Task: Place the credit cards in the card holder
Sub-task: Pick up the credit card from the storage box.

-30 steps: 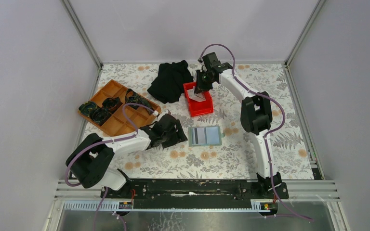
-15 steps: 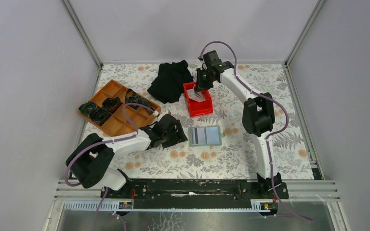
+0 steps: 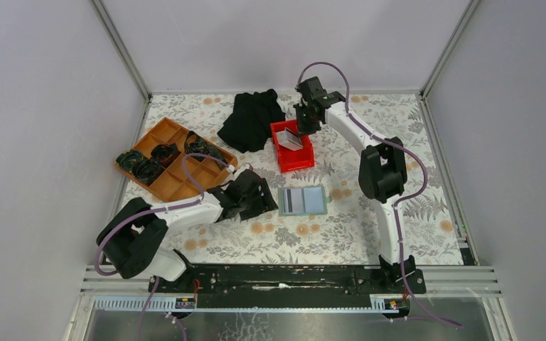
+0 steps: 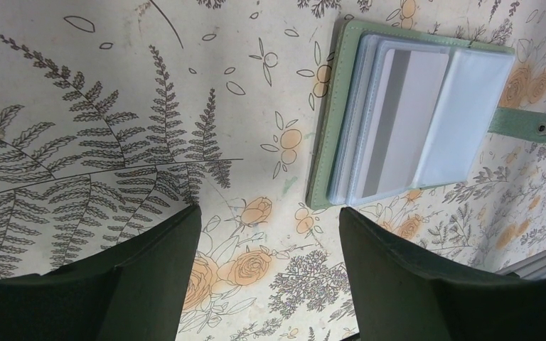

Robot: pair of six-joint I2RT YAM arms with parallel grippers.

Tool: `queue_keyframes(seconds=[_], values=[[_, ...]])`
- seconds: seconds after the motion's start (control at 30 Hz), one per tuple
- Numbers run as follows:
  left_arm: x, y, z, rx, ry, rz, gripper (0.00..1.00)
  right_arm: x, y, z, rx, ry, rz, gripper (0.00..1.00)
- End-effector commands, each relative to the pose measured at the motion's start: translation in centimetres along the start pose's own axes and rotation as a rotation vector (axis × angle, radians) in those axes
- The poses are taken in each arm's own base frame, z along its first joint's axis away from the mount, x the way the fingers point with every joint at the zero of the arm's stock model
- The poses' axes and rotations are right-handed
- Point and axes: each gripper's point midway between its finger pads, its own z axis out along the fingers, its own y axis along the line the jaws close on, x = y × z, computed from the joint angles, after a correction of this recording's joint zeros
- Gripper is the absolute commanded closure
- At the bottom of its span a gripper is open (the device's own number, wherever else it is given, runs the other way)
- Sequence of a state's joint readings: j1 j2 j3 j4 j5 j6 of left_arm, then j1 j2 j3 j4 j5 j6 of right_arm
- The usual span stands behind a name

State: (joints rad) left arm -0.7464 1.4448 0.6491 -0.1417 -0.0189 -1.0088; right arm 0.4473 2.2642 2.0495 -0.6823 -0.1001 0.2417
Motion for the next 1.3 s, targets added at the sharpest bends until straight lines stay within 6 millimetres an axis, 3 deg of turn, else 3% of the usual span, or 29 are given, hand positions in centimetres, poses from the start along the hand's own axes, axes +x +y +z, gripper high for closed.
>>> queue_keyframes(seconds=[0.0, 0.2, 0.97, 1.27], values=[[2.0, 2.4, 0.1, -0.077, 0.05, 0.003, 0.21, -1.4, -1.7, -3.5, 0.132, -0.07, -0.069, 0.9], [2.1, 2.2, 0.1, -0.076, 0.053, 0.006, 0.21, -1.1, -2.5, -3.4, 0.201, -0.073, -0.105, 0.9], [2.6, 2.9, -0.3, -0.085, 0.051, -0.003, 0.21, -1.8, -2.1, -1.2, 0.234, -0.097, -0.13, 0.87], [2.3, 3.1, -0.4, -0.098, 0.035, -0.001, 0.21, -2.0, -1.3, -1.2, 0.202, -0.11, -0.16, 1.0]])
